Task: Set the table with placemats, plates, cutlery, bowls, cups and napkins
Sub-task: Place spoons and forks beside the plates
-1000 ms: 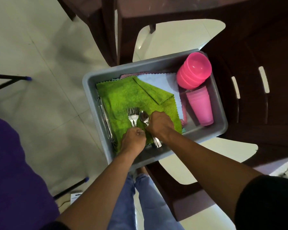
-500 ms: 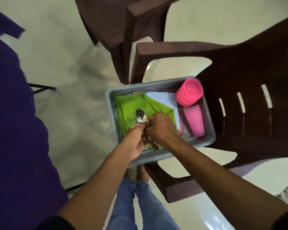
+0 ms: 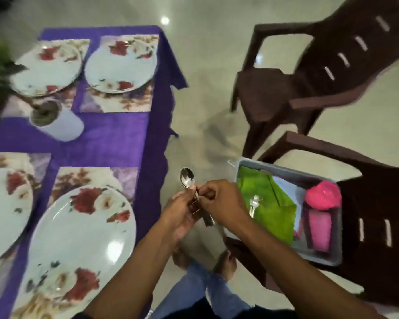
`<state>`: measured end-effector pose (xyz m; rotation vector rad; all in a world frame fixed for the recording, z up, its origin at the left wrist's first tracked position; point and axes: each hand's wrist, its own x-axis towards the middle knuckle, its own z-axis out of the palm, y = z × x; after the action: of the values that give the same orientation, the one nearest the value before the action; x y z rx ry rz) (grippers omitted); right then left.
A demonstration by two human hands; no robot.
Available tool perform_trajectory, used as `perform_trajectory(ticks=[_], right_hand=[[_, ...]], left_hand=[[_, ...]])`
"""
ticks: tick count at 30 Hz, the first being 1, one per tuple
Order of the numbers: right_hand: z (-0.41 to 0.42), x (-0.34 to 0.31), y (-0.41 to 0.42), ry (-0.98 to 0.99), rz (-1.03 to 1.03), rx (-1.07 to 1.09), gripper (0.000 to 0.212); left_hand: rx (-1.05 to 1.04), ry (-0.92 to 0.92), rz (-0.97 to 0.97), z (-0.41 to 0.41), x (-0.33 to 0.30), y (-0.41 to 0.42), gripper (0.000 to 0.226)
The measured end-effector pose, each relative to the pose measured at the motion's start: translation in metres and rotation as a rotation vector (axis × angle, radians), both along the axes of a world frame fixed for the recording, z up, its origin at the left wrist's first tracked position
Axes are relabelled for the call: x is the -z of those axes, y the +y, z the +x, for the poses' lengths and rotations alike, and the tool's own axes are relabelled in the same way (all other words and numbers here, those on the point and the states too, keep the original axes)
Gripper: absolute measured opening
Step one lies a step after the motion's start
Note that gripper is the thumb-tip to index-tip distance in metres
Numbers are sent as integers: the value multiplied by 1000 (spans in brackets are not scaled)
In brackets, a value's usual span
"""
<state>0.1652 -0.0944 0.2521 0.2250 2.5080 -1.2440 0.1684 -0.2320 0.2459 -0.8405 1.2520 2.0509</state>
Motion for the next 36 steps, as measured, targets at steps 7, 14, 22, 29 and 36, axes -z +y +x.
perform_trajectory(ticks=[7, 14, 22, 29, 36], right_hand=[[-29, -39, -104, -70, -135, -203, 20], [-30, -43, -198, -91, -195, -426, 9], [-24, -32, -220, -118, -258, -386, 7], [-35, -31, -215, -239, -303, -327, 8], [-76, -31, -255, -341, -263, -519, 10]], left_hand=[[-305, 34, 45, 14, -52, -103, 27], [-492, 31, 27, 37, -58, -190, 26], [-379, 58, -66, 26, -44, -219, 30], [-421, 27, 101, 30, -30, -219, 35], [-590, 10, 93, 27, -31, -248, 34]])
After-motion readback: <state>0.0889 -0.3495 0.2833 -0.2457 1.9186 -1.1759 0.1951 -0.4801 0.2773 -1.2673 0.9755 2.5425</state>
